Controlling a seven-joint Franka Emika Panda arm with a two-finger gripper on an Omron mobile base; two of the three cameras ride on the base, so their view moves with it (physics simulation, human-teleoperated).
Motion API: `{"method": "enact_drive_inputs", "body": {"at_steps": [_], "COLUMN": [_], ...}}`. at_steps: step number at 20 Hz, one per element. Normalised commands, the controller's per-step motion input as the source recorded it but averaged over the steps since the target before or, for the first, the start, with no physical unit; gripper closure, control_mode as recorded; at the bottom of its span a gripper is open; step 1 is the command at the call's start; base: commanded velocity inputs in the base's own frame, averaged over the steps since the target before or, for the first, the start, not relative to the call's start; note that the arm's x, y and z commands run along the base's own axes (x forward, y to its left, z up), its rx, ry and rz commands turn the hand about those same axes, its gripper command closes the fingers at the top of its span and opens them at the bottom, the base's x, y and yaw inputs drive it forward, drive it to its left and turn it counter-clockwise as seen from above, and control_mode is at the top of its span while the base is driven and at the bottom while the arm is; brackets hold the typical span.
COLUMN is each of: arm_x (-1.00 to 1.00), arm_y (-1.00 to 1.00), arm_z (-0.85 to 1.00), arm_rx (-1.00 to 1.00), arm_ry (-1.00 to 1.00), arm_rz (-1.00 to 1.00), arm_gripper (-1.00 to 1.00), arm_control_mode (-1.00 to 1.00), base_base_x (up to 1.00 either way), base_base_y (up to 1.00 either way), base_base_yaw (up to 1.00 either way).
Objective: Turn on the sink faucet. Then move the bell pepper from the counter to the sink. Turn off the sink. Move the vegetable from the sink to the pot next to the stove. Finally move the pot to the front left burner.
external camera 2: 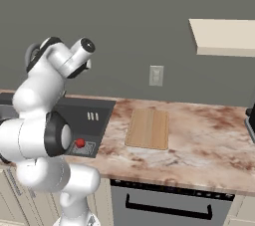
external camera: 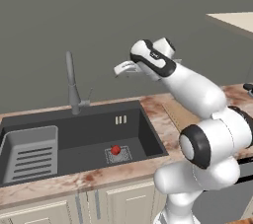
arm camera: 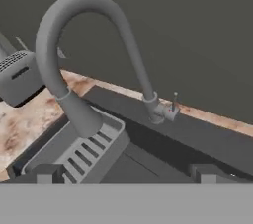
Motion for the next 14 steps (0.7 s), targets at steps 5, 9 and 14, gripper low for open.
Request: {"method": "enact_drive_inputs", "body": {"at_steps": [5,9,14], "arm_x": [-0.73,-0.70,-0.35], "arm_y": [0.00,-0.03,-0.04], "arm_z": [-0.38,-0.51,-0.55], "arm_rx": [-0.03,-0.04,-0.05], "arm_ry": [0.13,0.08,0.05], "arm_rz": [-0.23,-0.21,-0.13], "arm_gripper": [-1.00,-1.00,-1.00], "arm_control_mode": [-1.00,-1.00,-1.00], "base_base_x": [0.00,0.00,0.00], "base_base_y": [0.00,0.00,0.00], "base_base_yaw": [0.00,0.00,0.00]}}
